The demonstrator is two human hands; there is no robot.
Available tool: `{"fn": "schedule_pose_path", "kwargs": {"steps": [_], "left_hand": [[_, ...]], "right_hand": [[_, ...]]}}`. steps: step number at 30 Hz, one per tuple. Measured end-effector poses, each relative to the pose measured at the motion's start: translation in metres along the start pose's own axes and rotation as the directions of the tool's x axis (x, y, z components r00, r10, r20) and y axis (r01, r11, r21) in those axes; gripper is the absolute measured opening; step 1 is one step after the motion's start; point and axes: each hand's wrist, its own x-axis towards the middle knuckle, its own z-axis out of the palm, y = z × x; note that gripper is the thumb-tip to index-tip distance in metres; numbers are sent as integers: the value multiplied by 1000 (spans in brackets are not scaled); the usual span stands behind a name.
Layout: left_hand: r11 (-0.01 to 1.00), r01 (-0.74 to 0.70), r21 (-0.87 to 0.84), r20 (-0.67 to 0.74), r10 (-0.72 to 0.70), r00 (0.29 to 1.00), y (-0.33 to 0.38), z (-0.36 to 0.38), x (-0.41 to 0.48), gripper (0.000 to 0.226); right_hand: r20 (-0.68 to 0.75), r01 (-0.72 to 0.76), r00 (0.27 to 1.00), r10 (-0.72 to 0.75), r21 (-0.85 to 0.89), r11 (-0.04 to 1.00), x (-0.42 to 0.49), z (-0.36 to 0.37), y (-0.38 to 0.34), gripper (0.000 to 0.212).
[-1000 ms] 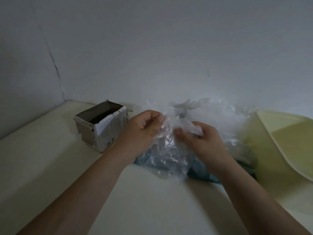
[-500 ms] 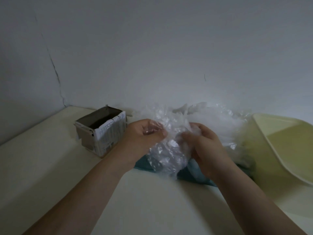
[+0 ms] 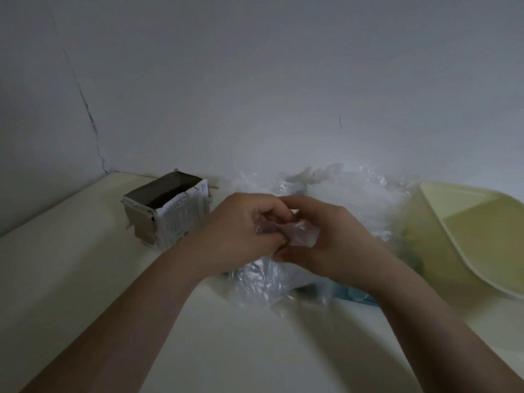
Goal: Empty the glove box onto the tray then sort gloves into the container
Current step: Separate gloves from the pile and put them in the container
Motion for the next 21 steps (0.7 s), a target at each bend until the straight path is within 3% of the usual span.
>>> {"fn": "schedule_pose_path", "kwargs": {"steps": [4, 6, 10, 12, 14, 16, 18, 21], "left_hand": [[977, 71, -202, -163, -105, 981, -3, -6, 2, 23], [975, 139, -176, -242, -180, 953, -6, -9, 2, 13], [958, 206, -199, -375, -269, 887, -9, -7, 4, 52], [959, 209, -194, -416, -273, 867, -9, -5, 6, 56], [928, 221, -299, -288, -309, 906, -8, -4, 6, 60], [867, 279, -413, -104, -349, 931, -10, 2, 6, 59], [864, 307, -398, -97, -373, 923, -12, 10, 5, 52], [801, 320, -506, -82, -414, 907, -17, 16, 5, 51]], "right_hand": [[-51, -171, 982, 183, 189, 967, 3, 0, 11, 3], [-108, -220, 952, 286, 409, 886, 2, 1, 16, 18], [-117, -225, 890, 441, 728, 647, 5, -3, 16, 20], [-54, -234, 881, 470, 814, 532, 6, -5, 14, 22], [55, -251, 888, 458, 890, 381, 6, -7, 14, 22], [160, -294, 900, 405, 909, 294, 6, -7, 13, 19], [182, -322, 914, 363, 869, 376, 4, -2, 17, 17], [135, -310, 927, 350, 803, 509, 4, 5, 21, 19]]}}
